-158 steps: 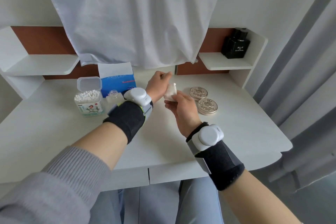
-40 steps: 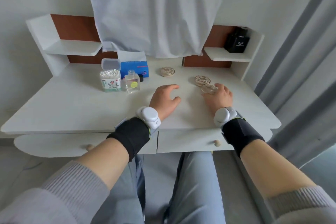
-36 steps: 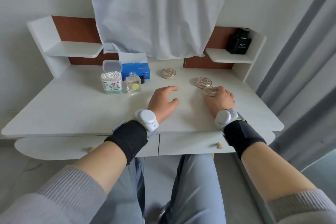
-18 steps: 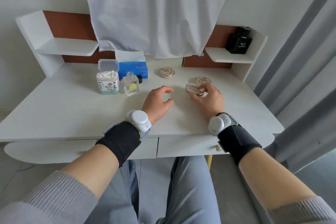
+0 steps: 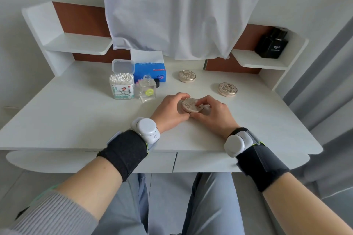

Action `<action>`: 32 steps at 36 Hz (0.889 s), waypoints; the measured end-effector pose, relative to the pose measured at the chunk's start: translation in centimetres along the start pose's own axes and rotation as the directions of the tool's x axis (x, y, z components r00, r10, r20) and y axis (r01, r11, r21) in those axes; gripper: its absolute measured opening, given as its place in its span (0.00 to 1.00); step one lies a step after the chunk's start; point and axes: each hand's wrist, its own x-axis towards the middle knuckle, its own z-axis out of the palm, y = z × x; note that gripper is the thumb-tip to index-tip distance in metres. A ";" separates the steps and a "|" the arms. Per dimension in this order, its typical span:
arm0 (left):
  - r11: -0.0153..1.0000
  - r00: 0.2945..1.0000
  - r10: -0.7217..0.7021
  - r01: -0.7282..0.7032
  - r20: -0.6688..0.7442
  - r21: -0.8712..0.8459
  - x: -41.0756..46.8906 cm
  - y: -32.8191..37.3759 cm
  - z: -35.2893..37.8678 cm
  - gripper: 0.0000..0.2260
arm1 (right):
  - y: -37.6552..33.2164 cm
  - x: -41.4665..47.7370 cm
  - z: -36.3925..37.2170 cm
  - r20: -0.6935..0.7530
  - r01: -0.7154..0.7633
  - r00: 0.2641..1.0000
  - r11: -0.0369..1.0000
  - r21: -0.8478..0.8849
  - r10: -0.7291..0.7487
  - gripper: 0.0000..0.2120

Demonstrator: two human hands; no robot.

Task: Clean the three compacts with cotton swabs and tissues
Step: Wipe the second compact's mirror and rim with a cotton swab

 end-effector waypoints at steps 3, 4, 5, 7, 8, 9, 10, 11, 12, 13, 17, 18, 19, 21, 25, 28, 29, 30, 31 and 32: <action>0.999 1.000 -0.009 0.009 -0.002 -0.031 0.2 -0.1 -0.1 0.25 | -0.1 0.0 -0.1 0.008 0.017 1.000 1.000 -0.001 -0.017 0.17; 0.999 1.000 -0.013 0.013 -0.003 -0.046 0.3 -0.2 -0.1 0.25 | -0.1 0.0 -0.1 0.011 0.028 1.000 1.000 -0.004 -0.028 0.17; 0.998 1.000 -0.019 0.019 -0.006 -0.060 0.3 -0.3 0.0 0.26 | -0.2 0.1 -0.1 0.010 0.036 0.999 0.999 -0.009 -0.036 0.16; 0.997 0.999 -0.030 0.028 -0.021 -0.075 0.3 -0.3 0.0 0.26 | -0.4 0.3 -0.1 0.003 0.044 0.999 0.999 -0.010 -0.044 0.14; 0.997 0.999 -0.030 0.027 -0.028 -0.078 0.4 -0.3 0.1 0.27 | -0.3 0.6 -0.2 0.000 0.036 0.999 0.999 0.001 -0.036 0.13; 0.996 0.999 -0.032 0.029 -0.033 -0.079 0.4 -0.4 0.1 0.27 | -0.4 0.8 -0.3 -0.001 0.030 1.000 0.999 0.013 -0.030 0.12; 0.996 0.999 -0.034 0.031 -0.037 -0.083 0.4 -0.3 0.1 0.28 | -0.4 1.1 -0.3 0.001 0.027 1.000 0.999 0.020 -0.027 0.12; 0.995 0.998 -0.039 0.035 -0.040 -0.091 0.4 -0.3 0.1 0.29 | -0.5 1.5 -0.4 0.006 0.022 1.000 1.000 0.022 -0.022 0.12; 0.994 0.998 -0.043 0.039 -0.043 -0.101 0.4 -0.2 0.1 0.30 | -0.6 2.0 -0.5 0.014 0.010 1.000 1.000 0.019 -0.010 0.12; 0.993 0.998 -0.049 0.044 -0.046 -0.111 0.4 -0.2 0.2 0.31 | -0.8 2.5 -0.6 0.022 -0.004 1.000 1.000 0.015 0.004 0.13; 0.991 0.995 -0.082 0.074 -0.064 -0.115 0.5 0.0 0.4 0.37 | -1.7 4.2 -0.5 0.047 -0.062 0.997 0.998 -0.006 0.063 0.18; 0.991 0.994 -0.086 0.078 -0.067 -0.113 0.5 0.0 0.4 0.38 | -1.9 4.5 -0.4 0.051 -0.081 0.995 0.997 -0.004 0.081 0.19; 0.990 0.994 -0.088 0.080 -0.068 -0.112 0.5 -0.1 0.5 0.38 | -2.0 4.7 -0.3 0.055 -0.102 0.993 0.995 -0.002 0.101 0.19; 0.991 0.994 -0.089 0.082 -0.062 -0.104 0.5 -0.2 0.4 0.39 | -2.4 5.3 -0.1 0.058 -0.136 0.989 0.991 -0.001 0.136 0.18; 0.991 0.994 -0.101 0.096 -0.048 -0.095 0.6 -0.4 0.4 0.41 | -3.1 5.7 -0.3 0.060 -0.152 0.986 0.988 -0.020 0.153 0.21; 0.990 0.993 -0.113 0.110 -0.033 -0.087 0.6 -0.2 0.4 0.42 | -3.1 6.0 -0.5 0.073 -0.164 0.983 0.986 -0.033 0.166 0.25; 0.990 0.993 -0.115 0.112 -0.030 -0.082 0.6 -0.2 0.4 0.42 | -2.9 6.1 -0.5 0.076 -0.159 0.984 0.987 -0.033 0.161 0.25; 0.990 0.992 -0.122 0.119 -0.028 -0.077 0.5 0.0 0.3 0.42 | -2.9 6.3 -0.5 0.070 -0.149 0.986 0.988 -0.031 0.151 0.25; 0.989 0.991 -0.128 0.125 -0.031 -0.080 0.5 0.0 0.2 0.42 | -2.9 6.4 -0.3 0.052 -0.140 0.989 0.990 -0.026 0.141 0.24; 0.988 0.990 -0.136 0.134 -0.029 -0.081 0.5 0.2 0.0 0.41 | -3.0 6.6 -0.1 0.024 -0.136 0.990 0.991 -0.018 0.137 0.22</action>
